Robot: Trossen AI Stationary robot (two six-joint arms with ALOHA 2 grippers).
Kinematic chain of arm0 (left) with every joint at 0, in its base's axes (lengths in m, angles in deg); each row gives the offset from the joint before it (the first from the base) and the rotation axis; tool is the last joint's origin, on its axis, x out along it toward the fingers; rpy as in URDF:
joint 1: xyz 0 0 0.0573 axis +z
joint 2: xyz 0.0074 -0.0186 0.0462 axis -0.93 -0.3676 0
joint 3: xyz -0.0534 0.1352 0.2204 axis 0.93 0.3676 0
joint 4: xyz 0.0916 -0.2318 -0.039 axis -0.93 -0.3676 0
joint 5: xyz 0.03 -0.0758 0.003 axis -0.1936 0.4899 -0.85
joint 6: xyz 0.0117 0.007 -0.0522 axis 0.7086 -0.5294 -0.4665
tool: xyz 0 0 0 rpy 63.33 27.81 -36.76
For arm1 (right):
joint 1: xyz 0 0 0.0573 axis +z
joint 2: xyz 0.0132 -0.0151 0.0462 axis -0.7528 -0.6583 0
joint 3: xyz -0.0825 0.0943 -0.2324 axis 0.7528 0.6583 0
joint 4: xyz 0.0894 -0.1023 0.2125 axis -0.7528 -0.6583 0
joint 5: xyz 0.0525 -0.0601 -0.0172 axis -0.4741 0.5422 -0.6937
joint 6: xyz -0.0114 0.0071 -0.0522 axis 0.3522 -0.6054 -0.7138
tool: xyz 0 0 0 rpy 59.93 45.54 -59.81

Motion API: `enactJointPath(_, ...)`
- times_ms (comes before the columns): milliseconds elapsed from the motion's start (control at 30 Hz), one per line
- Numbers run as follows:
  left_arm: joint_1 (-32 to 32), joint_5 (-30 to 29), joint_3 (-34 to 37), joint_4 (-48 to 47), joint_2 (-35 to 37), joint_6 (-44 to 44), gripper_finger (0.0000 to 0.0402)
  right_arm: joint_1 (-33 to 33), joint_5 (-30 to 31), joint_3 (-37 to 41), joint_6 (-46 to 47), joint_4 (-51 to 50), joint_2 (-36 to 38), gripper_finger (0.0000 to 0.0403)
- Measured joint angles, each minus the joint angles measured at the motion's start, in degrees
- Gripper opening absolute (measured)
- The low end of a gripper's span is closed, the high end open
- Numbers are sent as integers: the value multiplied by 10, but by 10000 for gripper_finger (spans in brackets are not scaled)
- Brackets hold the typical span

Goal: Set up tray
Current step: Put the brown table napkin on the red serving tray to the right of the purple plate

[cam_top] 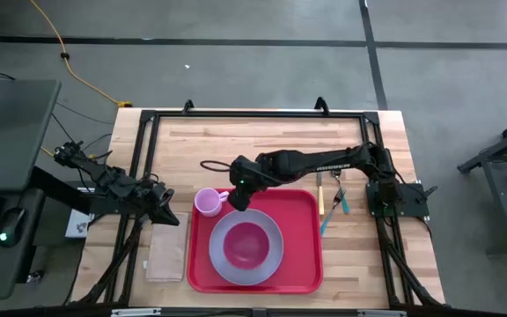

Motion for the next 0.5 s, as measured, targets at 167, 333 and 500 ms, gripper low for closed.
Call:
enactJointPath(167, 0, -2, 0, 0, 0, -25, 44, 4, 64, -7, -12, -44, 13, 74)
enactJointPath(333, 0, -2, 0, 0, 0, -26, 44, 10, 99, -8, -18, -59, 57, 74)
enactJointPath(500, 0, -2, 0, 0, 0, -26, 44, 17, 139, -8, -18, -89, 110, 74)
